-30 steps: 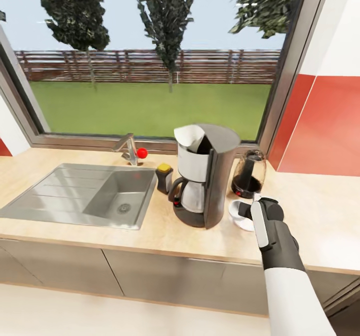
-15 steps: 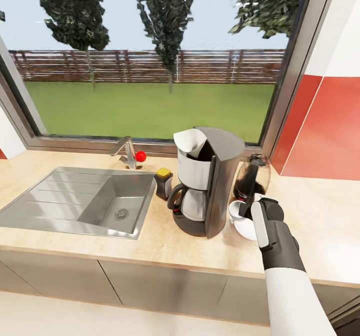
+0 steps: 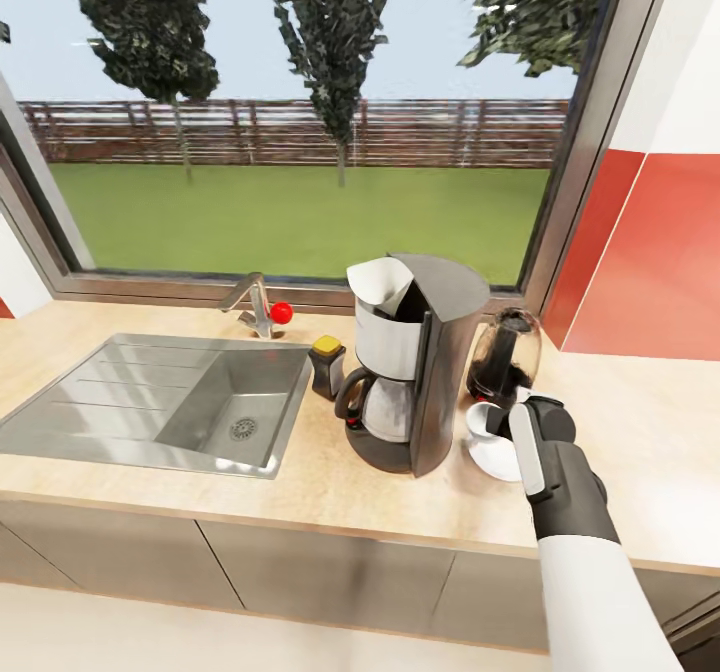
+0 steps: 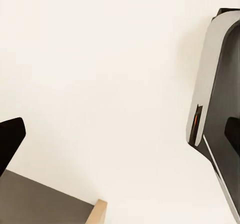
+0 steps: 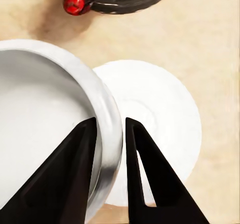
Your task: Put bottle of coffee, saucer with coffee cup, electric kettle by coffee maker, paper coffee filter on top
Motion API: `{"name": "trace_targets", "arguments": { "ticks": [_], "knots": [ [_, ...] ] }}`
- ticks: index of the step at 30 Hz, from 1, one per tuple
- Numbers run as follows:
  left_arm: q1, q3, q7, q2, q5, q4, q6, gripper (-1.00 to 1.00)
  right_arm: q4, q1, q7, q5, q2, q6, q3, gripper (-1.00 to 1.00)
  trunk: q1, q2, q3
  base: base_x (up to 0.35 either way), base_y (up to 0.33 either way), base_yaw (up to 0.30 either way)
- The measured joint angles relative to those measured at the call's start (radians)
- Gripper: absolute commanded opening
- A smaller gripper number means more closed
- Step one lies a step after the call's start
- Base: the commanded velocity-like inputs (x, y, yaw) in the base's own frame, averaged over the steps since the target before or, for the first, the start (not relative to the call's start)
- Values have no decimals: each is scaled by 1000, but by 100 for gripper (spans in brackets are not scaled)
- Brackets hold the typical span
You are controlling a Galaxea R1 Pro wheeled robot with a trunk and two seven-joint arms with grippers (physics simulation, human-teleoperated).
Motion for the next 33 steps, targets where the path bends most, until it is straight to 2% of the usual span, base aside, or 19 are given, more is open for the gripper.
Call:
{"name": "trace_targets", "arguments": {
  "ticks": [4, 7, 24, 33],
  "knots": [
    [0, 0, 0, 0, 0, 0, 0, 100, 0, 0, 0, -2, -19, 0, 1, -100, 0, 0, 0, 0, 0, -43],
    [0, 0, 0, 0, 0, 0, 0, 100, 0, 0, 0, -2, -23, -1, 1, -100, 0, 0, 0, 0, 0, -196],
    [0, 1, 0, -3, -1, 0, 0, 100, 3, 0, 1, -1, -25, -1, 2, -100, 0, 0, 0, 0, 0, -39],
    [0, 1, 0, -3, -2, 0, 0, 100, 120, 0, 3, -7, -24, -16, 3, -100, 0, 0, 0, 0, 0, 0]
  ]
}}
